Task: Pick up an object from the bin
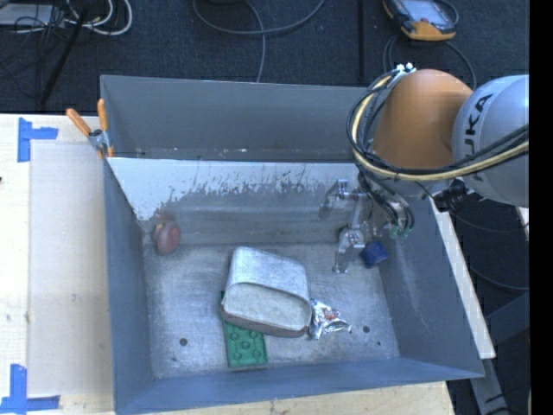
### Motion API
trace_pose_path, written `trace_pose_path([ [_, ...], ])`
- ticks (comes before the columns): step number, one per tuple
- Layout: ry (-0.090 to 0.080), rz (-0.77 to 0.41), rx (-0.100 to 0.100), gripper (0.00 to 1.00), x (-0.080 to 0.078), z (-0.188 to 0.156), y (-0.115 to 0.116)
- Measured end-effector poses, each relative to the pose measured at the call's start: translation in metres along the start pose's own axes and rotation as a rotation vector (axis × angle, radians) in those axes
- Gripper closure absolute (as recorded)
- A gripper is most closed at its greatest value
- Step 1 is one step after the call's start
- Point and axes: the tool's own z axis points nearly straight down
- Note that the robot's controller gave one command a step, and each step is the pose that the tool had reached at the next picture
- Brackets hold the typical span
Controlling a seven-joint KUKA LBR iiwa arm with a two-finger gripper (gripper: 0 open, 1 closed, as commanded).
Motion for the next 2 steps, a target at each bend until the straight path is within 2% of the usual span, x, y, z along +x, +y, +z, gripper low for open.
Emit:
trace_pose_path([
  [1, 0.007, -0.168, -0.002, 0.0, 0.069, 0.036, 0.059],
  [2, -0.023, -0.28, 0.002, 0.0, 0.068, 0.061, 0.055],
])
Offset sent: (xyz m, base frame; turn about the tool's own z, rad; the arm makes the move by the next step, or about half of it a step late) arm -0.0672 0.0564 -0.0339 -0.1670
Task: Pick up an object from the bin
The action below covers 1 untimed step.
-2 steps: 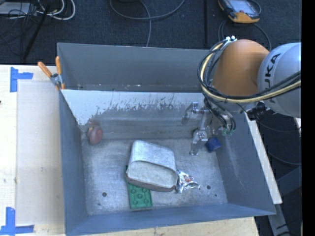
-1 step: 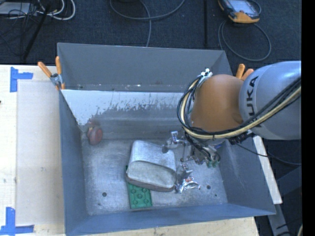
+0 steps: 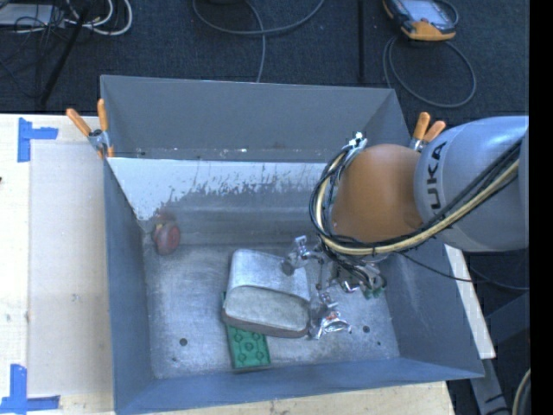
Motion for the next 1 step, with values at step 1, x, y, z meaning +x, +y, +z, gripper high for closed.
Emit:
trace_pose_path([
  [1, 0.022, -0.236, -0.006, 0.0, 0.0512, 0.0009, -0.0315],
])
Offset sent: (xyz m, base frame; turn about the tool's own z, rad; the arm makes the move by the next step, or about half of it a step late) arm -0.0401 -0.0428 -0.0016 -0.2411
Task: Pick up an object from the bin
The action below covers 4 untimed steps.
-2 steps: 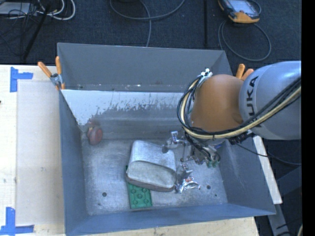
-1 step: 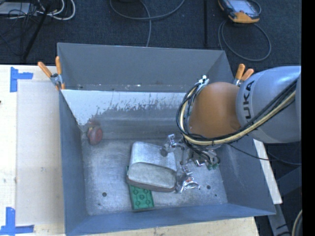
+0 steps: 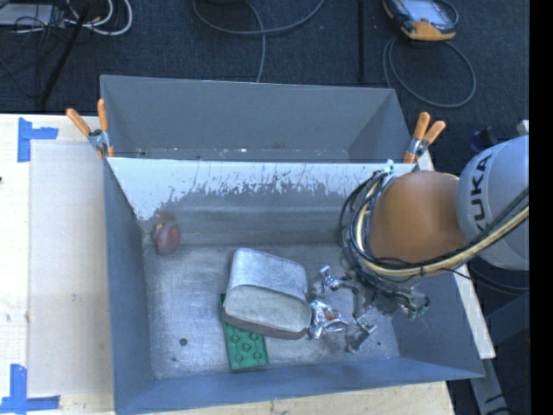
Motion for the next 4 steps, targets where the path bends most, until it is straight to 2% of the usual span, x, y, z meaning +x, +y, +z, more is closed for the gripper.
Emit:
trace_pose_path([
  [1, -0.009, 0.071, 0.001, 0.0, -0.004, 0.036, -0.004],
  [2, -0.01, 0.069, 0.002, 1.0, -0.004, 0.033, -0.004],
  [3, -0.008, 0.035, 0.002, 1.0, -0.007, -0.133, 0.0],
  [4, -0.002, 0.037, -0.002, 0.0, -0.005, -0.128, 0.0],
])
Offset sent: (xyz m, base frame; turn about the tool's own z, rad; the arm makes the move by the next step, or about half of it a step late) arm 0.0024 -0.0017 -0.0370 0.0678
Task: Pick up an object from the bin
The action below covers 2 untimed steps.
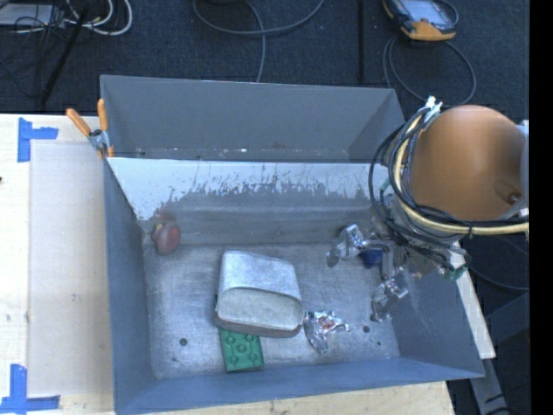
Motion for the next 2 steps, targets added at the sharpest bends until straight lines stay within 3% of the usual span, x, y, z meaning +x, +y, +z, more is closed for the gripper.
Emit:
trace_pose_path([
  [1, 0.007, -0.278, -0.005, 0.0, 0.0, 0.1443, 0.0303],
  [2, 0.002, -0.277, -0.002, 1.0, -0.0014, 0.1412, 0.0292],
])
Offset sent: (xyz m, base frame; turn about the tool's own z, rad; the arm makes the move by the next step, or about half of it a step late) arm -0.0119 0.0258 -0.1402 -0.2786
